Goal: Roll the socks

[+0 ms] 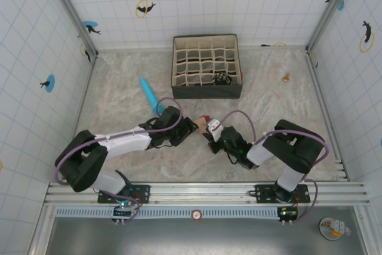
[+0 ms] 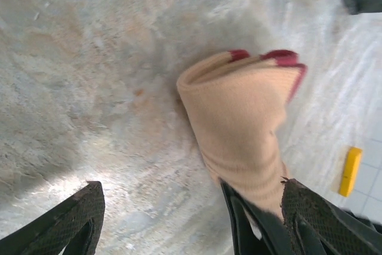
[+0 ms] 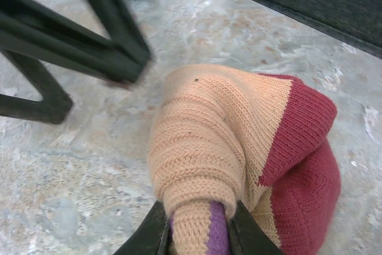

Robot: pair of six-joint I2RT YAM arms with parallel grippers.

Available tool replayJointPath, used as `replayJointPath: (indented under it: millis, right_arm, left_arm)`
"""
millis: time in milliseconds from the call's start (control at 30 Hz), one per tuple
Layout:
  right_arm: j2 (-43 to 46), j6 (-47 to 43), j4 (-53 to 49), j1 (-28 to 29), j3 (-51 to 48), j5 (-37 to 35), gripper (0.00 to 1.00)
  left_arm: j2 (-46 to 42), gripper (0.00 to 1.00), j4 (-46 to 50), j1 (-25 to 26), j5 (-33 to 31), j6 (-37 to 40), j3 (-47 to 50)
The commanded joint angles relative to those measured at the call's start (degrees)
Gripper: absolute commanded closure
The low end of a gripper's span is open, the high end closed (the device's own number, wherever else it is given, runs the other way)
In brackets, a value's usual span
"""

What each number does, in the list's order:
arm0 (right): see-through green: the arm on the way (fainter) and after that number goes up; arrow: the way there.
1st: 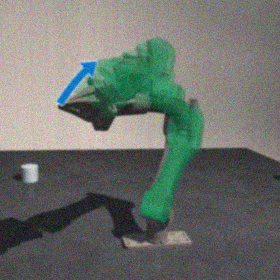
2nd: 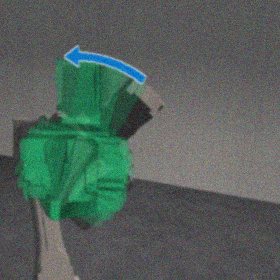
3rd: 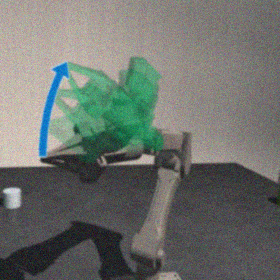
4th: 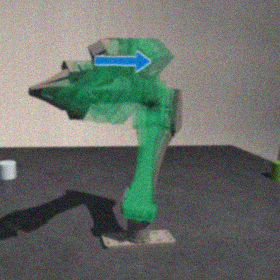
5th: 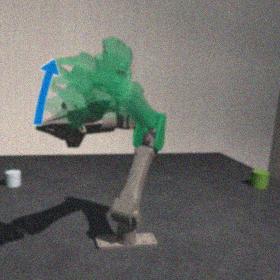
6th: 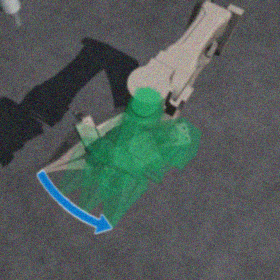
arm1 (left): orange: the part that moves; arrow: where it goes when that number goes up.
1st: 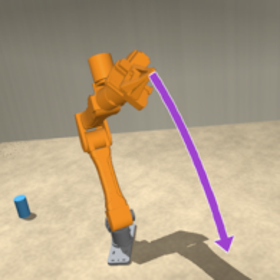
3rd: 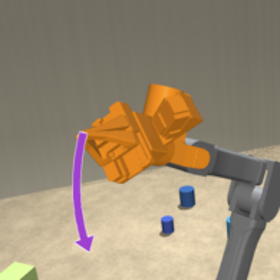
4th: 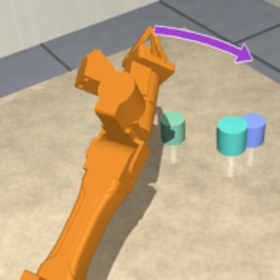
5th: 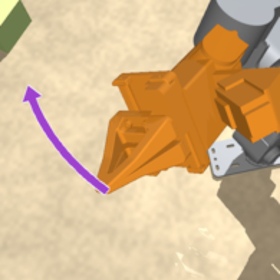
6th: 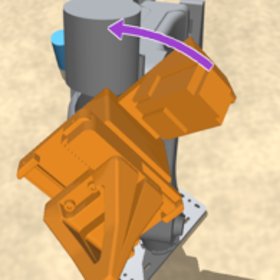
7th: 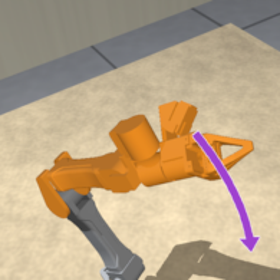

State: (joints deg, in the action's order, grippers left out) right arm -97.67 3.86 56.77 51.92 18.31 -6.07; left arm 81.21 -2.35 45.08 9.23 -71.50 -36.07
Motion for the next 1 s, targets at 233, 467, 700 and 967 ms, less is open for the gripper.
replayJointPath:
  millis: [233, 467, 700, 967]
  right_arm:
    - [-4.64, 21.22, -6.51, -13.10, -1.68, 23.44, 1.00]
    - [-7.04, 32.69, -5.64, -18.05, -2.41, 27.18, 1.00]
    - [-10.03, 42.91, -4.96, -19.61, -3.93, 26.73, 1.00]
    - [-8.92, 47.86, -8.72, -20.02, -4.88, 24.08, 1.00]
  left_arm:
    - [-1.67, 0.28, -15.28, 2.45, -3.47, 3.98, 4.87]
    - [5.00, 0.37, -21.37, 3.08, -3.10, 4.53, 3.17]
    - [11.33, 0.39, -28.28, 3.15, -2.76, 4.87, 0.81]
    - [18.18, 0.39, -36.50, 3.17, -2.59, 4.46, 0.05]
